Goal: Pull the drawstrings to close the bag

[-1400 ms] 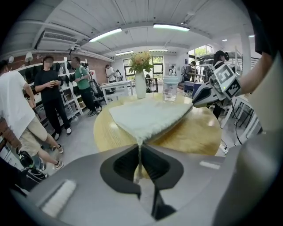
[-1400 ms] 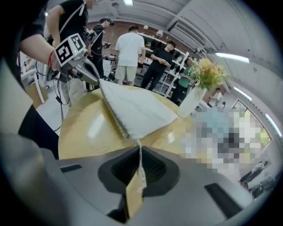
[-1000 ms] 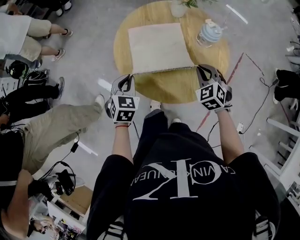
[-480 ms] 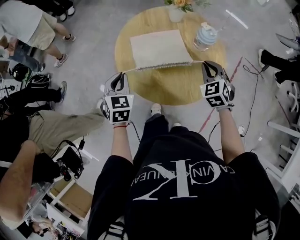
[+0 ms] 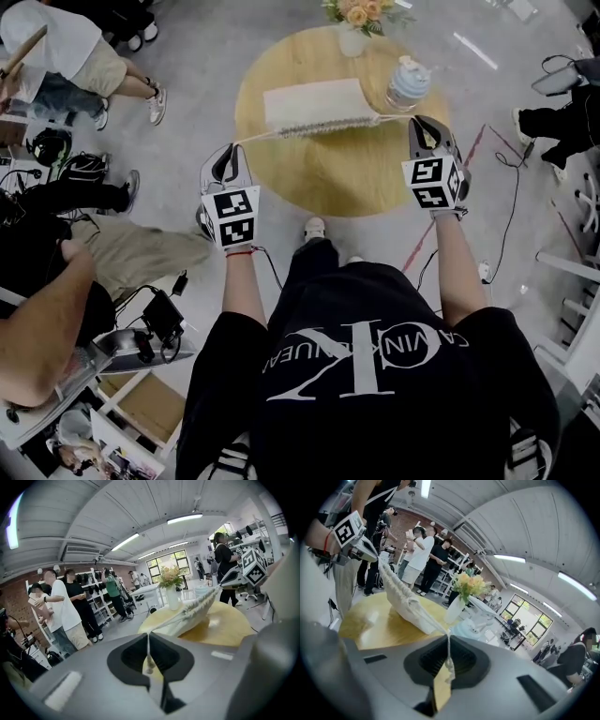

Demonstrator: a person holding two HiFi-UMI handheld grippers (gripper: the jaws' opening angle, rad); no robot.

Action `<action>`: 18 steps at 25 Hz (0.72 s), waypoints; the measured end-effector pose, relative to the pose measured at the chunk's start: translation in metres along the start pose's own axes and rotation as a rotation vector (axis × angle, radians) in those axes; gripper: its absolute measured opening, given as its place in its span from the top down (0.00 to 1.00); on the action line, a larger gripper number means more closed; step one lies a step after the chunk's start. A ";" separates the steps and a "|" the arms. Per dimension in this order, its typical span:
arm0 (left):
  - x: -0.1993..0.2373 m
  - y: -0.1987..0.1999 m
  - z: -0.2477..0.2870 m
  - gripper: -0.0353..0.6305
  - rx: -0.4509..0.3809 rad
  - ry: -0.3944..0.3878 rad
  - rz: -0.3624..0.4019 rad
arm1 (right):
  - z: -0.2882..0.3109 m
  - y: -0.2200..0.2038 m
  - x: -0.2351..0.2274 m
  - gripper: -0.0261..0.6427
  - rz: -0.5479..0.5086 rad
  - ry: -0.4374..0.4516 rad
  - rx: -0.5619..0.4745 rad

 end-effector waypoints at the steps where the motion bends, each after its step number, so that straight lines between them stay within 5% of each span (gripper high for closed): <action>1: 0.002 0.001 -0.001 0.92 0.000 0.006 -0.003 | 0.000 0.001 -0.002 0.93 -0.002 -0.007 -0.001; 18: 0.032 0.039 -0.025 0.92 -0.077 0.106 0.100 | -0.023 0.025 -0.053 0.93 -0.095 -0.136 -0.034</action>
Point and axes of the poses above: the fingertips, and each gripper's own axes: z forward along the fingers, x to its left, y out of its top, the point moved 2 cm from there along -z, backward along the fingers, and after that the axes turned 7 degrees about y, right-handed, at the moved point
